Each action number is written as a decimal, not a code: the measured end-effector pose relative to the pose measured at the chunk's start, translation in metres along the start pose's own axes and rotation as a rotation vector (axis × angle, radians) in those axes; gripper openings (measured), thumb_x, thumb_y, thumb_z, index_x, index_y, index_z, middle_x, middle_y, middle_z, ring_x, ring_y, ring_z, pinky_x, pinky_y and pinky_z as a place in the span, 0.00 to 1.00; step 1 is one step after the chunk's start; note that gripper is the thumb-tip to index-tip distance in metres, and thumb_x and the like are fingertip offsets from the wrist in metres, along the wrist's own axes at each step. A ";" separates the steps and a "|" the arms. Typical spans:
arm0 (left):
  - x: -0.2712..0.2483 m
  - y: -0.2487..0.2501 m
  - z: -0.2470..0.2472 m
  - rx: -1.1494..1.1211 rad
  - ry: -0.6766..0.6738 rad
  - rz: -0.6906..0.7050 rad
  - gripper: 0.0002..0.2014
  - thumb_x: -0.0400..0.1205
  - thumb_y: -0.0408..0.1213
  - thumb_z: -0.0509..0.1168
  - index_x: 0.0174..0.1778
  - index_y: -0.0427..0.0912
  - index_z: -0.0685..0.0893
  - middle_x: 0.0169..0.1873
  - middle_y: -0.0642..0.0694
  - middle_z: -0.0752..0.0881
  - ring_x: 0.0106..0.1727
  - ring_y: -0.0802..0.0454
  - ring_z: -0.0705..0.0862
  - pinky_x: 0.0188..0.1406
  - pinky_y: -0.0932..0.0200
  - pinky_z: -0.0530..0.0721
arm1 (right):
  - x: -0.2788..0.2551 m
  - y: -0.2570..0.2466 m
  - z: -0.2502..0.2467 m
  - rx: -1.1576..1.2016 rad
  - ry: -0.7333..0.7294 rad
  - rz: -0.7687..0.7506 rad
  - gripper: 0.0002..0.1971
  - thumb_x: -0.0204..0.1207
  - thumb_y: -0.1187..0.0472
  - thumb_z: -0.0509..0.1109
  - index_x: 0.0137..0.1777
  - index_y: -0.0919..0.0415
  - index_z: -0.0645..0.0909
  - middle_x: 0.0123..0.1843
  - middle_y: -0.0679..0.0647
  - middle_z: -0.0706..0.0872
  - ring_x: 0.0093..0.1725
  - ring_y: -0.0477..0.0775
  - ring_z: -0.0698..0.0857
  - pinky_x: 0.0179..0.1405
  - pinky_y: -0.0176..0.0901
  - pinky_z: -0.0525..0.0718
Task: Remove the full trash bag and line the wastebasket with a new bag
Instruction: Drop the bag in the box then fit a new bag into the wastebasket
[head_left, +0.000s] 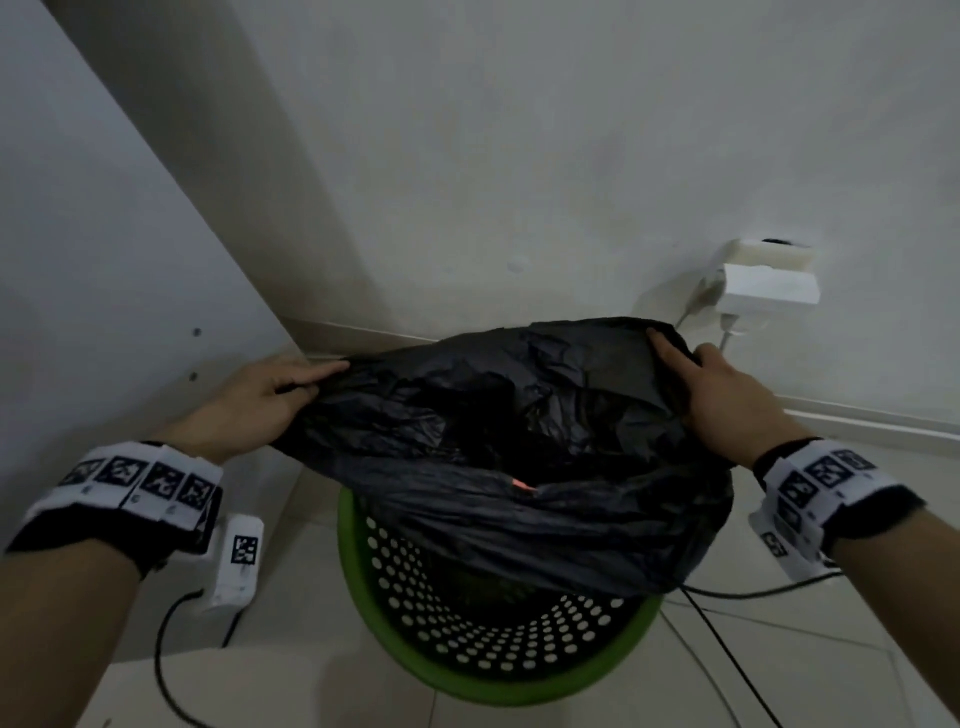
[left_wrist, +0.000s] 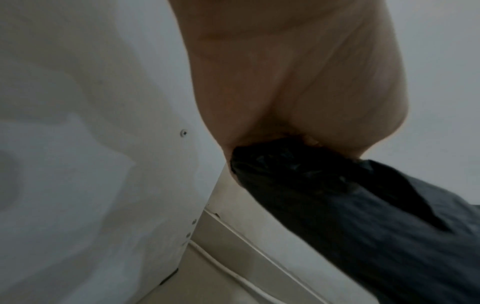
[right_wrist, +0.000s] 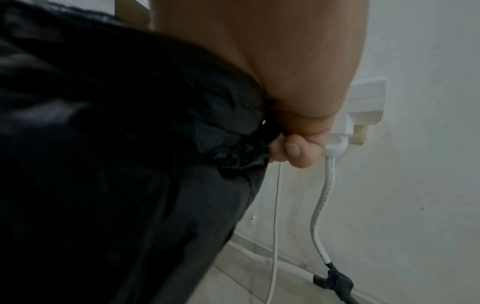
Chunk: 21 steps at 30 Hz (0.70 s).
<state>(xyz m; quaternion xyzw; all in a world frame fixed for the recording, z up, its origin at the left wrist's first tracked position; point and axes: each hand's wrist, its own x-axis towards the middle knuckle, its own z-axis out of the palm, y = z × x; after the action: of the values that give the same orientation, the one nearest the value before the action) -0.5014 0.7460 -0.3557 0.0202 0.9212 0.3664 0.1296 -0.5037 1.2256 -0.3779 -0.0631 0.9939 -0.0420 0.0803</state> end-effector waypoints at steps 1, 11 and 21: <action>0.002 0.005 0.003 0.043 0.000 -0.015 0.20 0.87 0.29 0.59 0.65 0.59 0.83 0.60 0.49 0.83 0.67 0.49 0.79 0.65 0.62 0.70 | 0.003 -0.001 0.002 0.040 -0.030 0.008 0.40 0.83 0.59 0.63 0.88 0.43 0.44 0.57 0.64 0.74 0.46 0.72 0.84 0.43 0.54 0.79; -0.031 -0.011 0.031 -0.193 -0.210 -0.451 0.20 0.86 0.47 0.63 0.75 0.48 0.79 0.74 0.48 0.78 0.73 0.46 0.76 0.70 0.54 0.73 | -0.042 0.003 0.028 0.575 -0.531 0.165 0.15 0.82 0.71 0.65 0.52 0.48 0.84 0.54 0.54 0.90 0.51 0.56 0.88 0.50 0.46 0.82; -0.105 0.007 0.041 -0.631 -0.123 -0.585 0.17 0.84 0.32 0.66 0.69 0.43 0.78 0.55 0.48 0.88 0.53 0.47 0.87 0.37 0.54 0.91 | -0.138 -0.010 0.011 1.078 -0.083 0.347 0.26 0.77 0.81 0.64 0.65 0.52 0.83 0.61 0.60 0.87 0.36 0.56 0.84 0.32 0.45 0.83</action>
<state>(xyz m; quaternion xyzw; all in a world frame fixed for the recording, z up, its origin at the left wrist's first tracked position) -0.3896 0.7647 -0.3557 -0.2606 0.7215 0.5760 0.2824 -0.3655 1.2329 -0.3661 0.1496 0.8237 -0.5271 0.1458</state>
